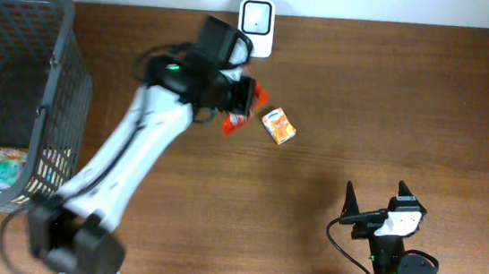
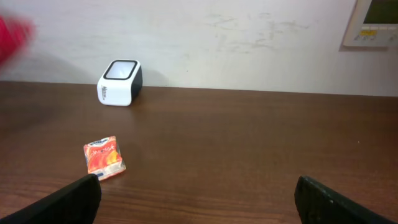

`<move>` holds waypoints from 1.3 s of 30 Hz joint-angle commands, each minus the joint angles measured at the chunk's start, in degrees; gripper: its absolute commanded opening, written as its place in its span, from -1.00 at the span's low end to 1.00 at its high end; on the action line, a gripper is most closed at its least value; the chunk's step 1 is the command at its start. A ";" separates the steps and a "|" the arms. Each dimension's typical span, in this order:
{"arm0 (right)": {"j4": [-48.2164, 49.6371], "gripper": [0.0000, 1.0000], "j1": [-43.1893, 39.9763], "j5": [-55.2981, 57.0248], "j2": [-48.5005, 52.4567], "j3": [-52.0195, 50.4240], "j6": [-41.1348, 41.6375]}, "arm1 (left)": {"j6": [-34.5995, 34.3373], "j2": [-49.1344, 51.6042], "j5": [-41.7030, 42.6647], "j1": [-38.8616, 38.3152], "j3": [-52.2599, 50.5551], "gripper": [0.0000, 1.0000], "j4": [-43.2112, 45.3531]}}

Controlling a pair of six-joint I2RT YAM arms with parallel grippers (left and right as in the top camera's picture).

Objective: Scan the item barcode
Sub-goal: 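Lift the red snack bag out and drop it beside the tissues, then reach the left gripper into the basket and grasp the green tissue pack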

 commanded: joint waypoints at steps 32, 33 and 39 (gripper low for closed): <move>-0.42 0.97 -0.17 0.33 -0.26 -0.31 0.42 | 1.07 12.24 -29.88 13.18 56.50 0.99 -26.18; -0.42 0.97 -0.17 0.33 -0.26 -0.31 0.42 | -0.61 11.08 -29.88 16.83 56.52 0.99 -27.61; -0.42 0.97 -0.17 0.33 -0.26 -0.31 0.42 | -9.16 9.88 -29.64 42.27 56.28 0.98 -38.80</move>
